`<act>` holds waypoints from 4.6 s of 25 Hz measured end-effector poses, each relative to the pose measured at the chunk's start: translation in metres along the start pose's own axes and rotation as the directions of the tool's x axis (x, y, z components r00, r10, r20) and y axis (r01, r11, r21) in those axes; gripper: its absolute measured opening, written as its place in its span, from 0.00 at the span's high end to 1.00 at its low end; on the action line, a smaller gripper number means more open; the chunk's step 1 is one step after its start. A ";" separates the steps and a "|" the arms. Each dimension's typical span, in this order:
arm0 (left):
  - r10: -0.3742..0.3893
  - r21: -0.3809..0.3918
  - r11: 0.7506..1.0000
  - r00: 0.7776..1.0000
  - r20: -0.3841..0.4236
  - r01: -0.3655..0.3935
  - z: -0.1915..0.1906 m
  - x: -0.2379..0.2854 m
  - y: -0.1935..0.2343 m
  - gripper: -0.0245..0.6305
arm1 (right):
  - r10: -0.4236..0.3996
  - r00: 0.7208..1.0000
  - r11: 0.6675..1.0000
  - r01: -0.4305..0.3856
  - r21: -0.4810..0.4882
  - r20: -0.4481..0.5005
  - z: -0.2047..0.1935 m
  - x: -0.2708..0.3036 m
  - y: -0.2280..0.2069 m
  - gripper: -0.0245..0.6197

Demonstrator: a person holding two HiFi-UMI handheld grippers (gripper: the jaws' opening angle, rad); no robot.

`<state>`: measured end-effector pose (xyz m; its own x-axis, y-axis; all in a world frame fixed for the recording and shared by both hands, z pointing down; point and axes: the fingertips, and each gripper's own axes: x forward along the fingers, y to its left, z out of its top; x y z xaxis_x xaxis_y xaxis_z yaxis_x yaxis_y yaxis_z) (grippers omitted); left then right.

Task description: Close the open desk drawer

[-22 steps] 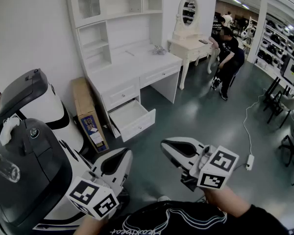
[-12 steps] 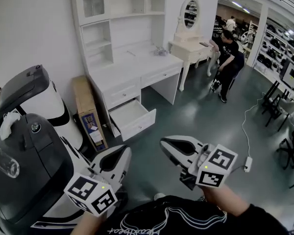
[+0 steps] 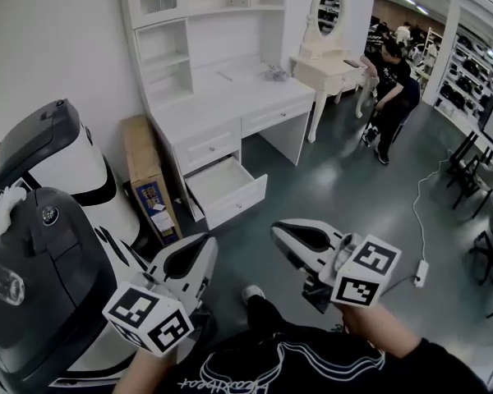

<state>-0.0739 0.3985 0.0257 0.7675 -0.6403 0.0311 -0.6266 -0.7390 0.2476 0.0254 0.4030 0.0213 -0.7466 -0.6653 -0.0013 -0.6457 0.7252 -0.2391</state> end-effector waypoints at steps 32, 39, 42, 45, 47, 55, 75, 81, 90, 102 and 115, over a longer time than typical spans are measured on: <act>0.156 -0.235 0.950 0.966 -0.204 -0.203 -0.068 0.286 0.263 0.96 | 0.053 0.978 0.972 -0.004 0.234 -0.200 -0.065 0.196 -0.366 0.95; 0.199 -0.276 0.923 0.947 -0.252 -0.268 -0.118 0.290 0.297 0.96 | 0.061 0.966 0.972 -0.001 0.235 -0.249 -0.114 0.219 -0.387 0.95; 0.210 -0.292 0.912 0.939 -0.273 -0.289 -0.147 0.293 0.311 0.96 | 0.056 0.955 0.977 0.008 0.214 -0.290 -0.144 0.225 -0.398 0.95; 0.208 -0.306 0.903 0.929 -0.304 -0.303 -0.181 0.294 0.324 0.96 | 0.041 0.940 0.981 0.026 0.190 -0.338 -0.178 0.230 -0.409 0.95; 0.202 -0.321 0.895 0.924 -0.325 -0.309 -0.205 0.294 0.332 0.96 | 0.038 0.930 0.985 0.027 0.172 -0.365 -0.202 0.233 -0.413 0.95; 0.185 -0.348 0.877 0.901 -0.392 -0.331 -0.305 0.288 0.362 0.96 | 0.023 0.884 0.992 0.037 0.121 -0.466 -0.315 0.246 -0.430 0.95; 0.173 -0.455 0.781 0.848 -0.500 -0.428 -0.429 0.274 0.404 0.96 | -0.274 0.769 0.959 0.262 -0.106 -0.577 -0.463 0.257 -0.546 0.95; 0.171 -0.463 0.771 0.842 -0.511 -0.437 -0.440 0.275 0.409 0.96 | -0.298 0.760 0.950 0.292 -0.106 -0.578 -0.479 0.264 -0.559 0.95; 0.182 -0.468 0.751 0.827 -0.531 -0.466 -0.452 0.268 0.416 0.96 | -0.316 0.763 0.944 0.315 -0.103 -0.564 -0.484 0.275 -0.568 0.95; 0.220 -0.428 0.762 0.816 -0.535 -0.486 -0.446 0.265 0.441 0.96 | -0.311 0.764 0.943 0.322 -0.083 -0.566 -0.484 0.280 -0.570 0.95; 0.204 -0.421 0.775 0.817 -0.539 -0.471 -0.435 0.279 0.464 0.96 | -0.322 0.744 0.936 0.344 -0.078 -0.585 -0.481 0.304 -0.583 0.95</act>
<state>-0.0914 -0.0318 0.5700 0.5725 -0.5608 0.5981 -0.7902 -0.1830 0.5848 0.0984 -0.1365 0.6275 -0.4409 -0.6247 0.6445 -0.8735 0.4637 -0.1481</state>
